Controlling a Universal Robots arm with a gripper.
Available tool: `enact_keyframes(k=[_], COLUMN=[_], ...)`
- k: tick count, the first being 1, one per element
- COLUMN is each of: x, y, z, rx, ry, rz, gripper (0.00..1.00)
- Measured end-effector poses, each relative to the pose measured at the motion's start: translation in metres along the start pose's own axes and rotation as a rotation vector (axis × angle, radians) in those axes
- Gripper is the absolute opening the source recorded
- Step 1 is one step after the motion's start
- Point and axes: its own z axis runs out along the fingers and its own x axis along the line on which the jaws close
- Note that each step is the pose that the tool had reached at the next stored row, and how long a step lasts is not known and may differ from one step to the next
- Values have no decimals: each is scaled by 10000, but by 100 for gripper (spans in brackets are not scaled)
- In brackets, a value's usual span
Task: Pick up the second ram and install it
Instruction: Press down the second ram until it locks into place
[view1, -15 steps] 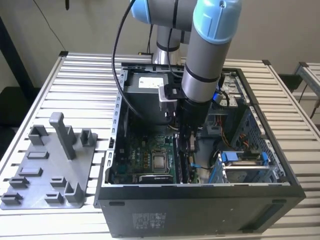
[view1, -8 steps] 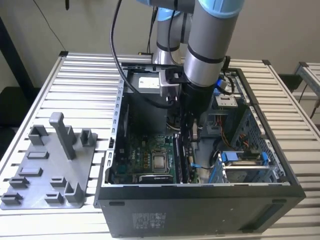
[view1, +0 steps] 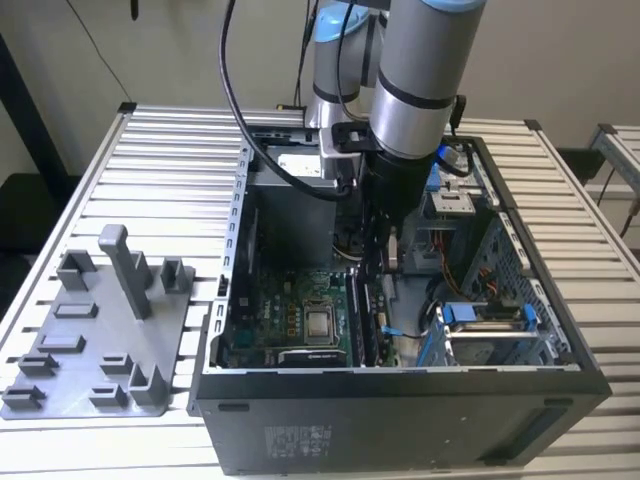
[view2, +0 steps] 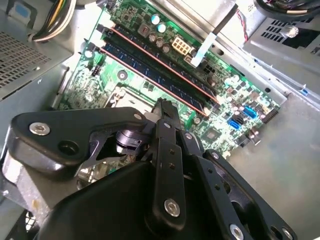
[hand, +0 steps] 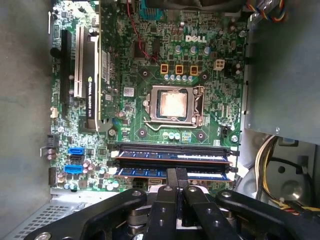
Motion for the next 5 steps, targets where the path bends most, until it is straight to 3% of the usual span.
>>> enact_keyframes(k=[5], x=[0], y=[0], z=[-1], rx=[0], ry=[-7], rz=[0], gripper=[11])
